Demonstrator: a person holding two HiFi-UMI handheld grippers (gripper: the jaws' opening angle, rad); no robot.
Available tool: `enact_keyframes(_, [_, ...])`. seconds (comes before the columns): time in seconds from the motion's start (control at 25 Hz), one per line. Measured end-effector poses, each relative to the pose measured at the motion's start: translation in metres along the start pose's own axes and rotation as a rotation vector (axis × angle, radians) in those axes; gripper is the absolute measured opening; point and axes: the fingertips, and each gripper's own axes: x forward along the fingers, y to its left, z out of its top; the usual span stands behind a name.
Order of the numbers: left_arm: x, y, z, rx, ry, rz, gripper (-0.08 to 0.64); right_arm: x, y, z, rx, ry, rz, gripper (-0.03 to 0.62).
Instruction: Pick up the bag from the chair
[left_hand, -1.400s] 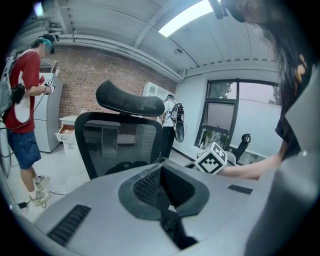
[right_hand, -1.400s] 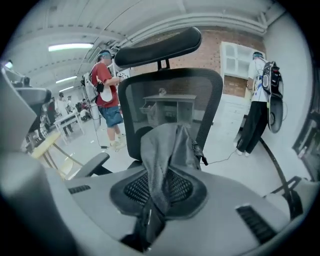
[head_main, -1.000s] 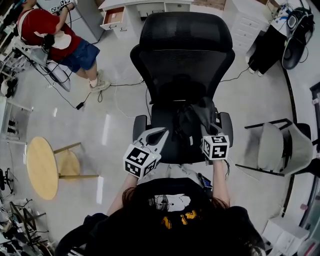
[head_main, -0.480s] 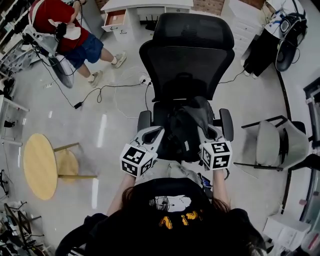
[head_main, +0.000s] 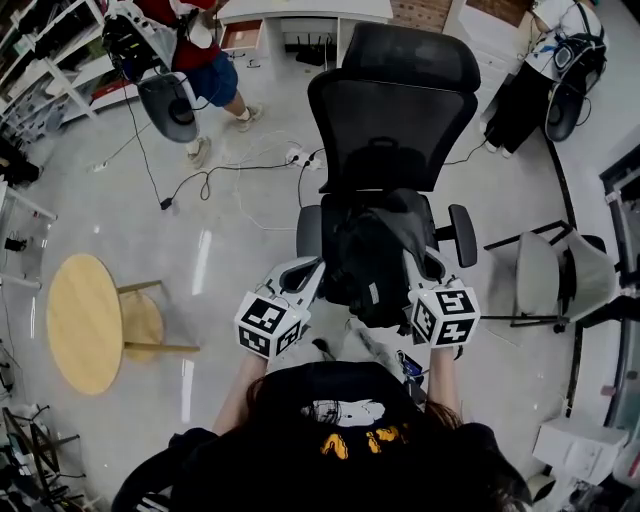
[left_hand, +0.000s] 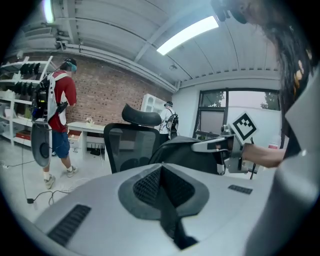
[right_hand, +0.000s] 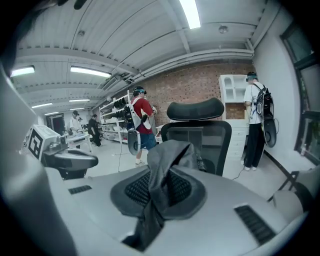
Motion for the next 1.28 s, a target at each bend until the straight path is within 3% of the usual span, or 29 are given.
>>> enact_keyframes(0.32, [-0.04, 0.004, -0.013, 0.006, 0.017, -0.038, 0.005, -0.023, 0.037, -0.008, 0.051, 0.008, -0.044, 0.031])
enact_keyframes(0.72, [-0.046, -0.001, -0.006, 0.025, -0.019, -0.021, 0.005, -0.049, 0.043, -0.023, 0.023, 0.034, -0.039, 0.029])
enact_keyframes(1.28, [-0.056, -0.099, -0.01, 0.038, -0.042, 0.013, 0.005, -0.122, 0.045, -0.064, -0.007, 0.066, 0.072, 0.029])
